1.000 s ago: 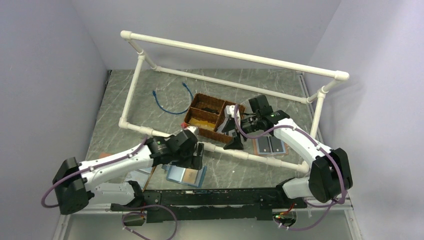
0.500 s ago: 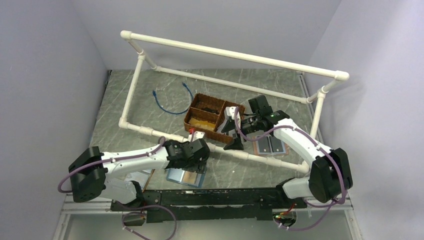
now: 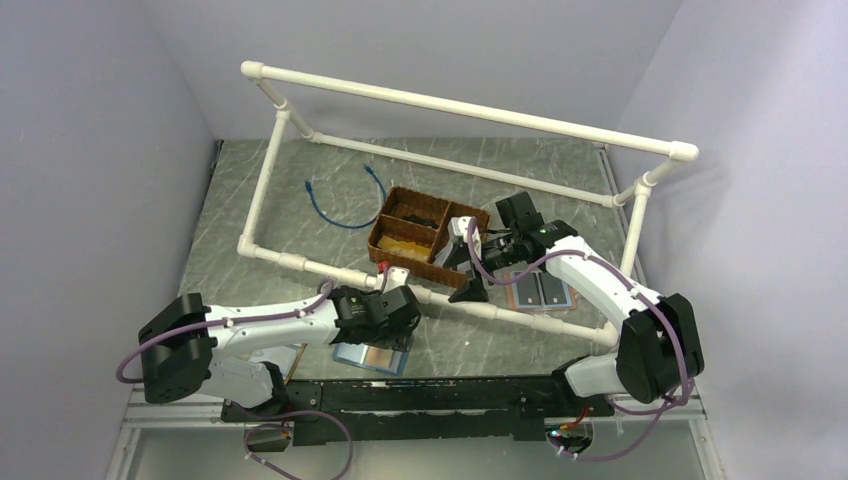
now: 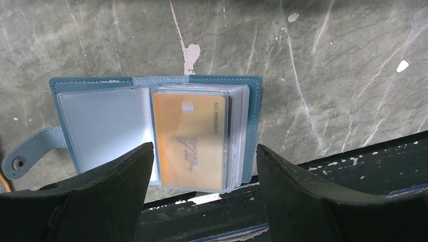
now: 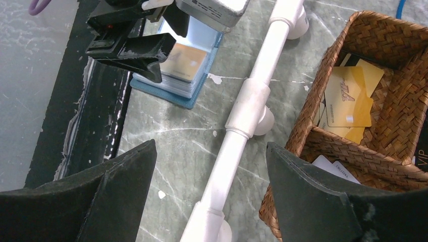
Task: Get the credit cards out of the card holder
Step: Remove the credit card from the card holder.
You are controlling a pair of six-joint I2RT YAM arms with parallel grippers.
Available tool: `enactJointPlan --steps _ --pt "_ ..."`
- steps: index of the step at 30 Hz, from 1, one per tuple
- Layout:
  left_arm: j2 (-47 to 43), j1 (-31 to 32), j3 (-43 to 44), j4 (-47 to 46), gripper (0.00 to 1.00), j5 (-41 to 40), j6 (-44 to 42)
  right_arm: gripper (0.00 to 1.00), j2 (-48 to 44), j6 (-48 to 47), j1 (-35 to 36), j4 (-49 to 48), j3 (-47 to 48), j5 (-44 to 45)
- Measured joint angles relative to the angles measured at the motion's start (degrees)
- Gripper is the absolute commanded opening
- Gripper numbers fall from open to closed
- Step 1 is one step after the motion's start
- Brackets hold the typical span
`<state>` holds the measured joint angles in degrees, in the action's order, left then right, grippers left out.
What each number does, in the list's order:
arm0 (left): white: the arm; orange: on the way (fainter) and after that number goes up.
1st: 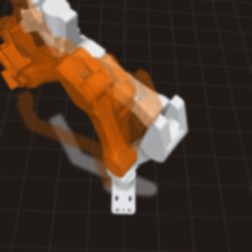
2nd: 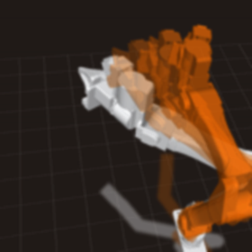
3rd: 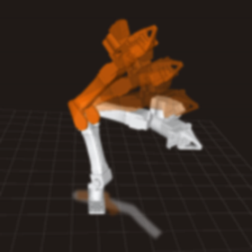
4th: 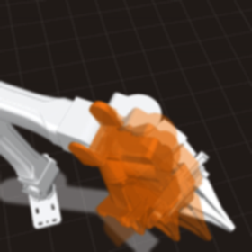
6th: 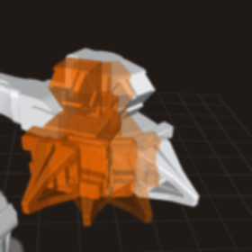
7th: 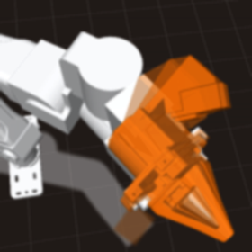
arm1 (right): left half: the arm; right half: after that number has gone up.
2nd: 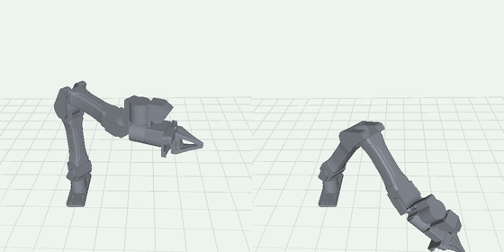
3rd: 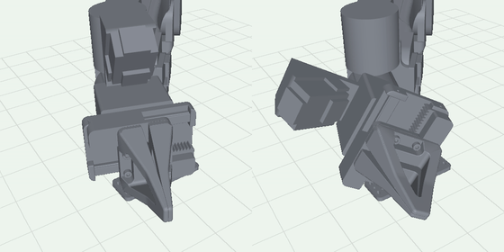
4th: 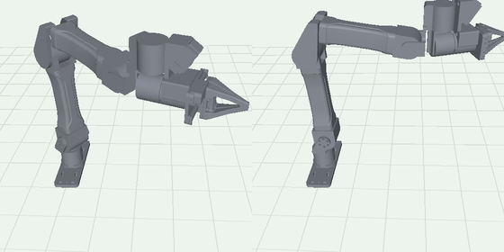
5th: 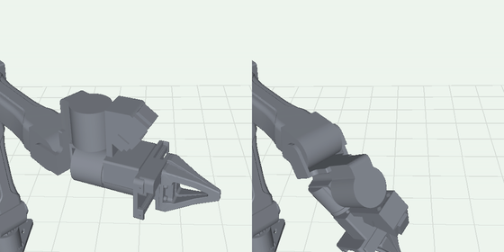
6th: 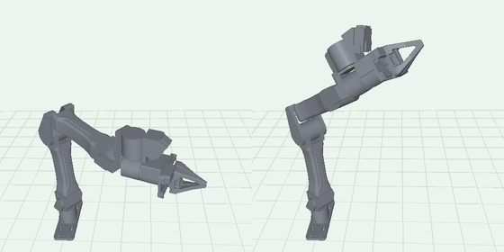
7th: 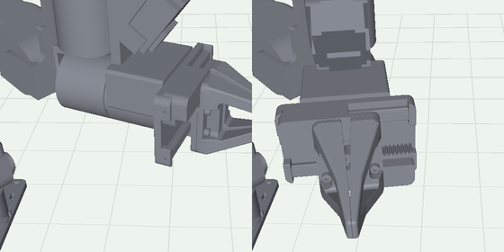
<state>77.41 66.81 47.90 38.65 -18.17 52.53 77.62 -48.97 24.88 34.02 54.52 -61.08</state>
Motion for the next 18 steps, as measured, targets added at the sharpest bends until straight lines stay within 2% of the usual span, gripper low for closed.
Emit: enactJointPlan --steps 8,18 --pt "-0.83 2.75 -0.46 -0.31 0.83 -2.82 1.01 0.82 0.37 -1.2 0.0 0.5 0.0 0.0" --pt "-3.8 3.04 -1.97 -0.94 0.81 -4.13 1.7 0.81 0.37 -2.43 -0.22 1.09 0.0 -0.15"
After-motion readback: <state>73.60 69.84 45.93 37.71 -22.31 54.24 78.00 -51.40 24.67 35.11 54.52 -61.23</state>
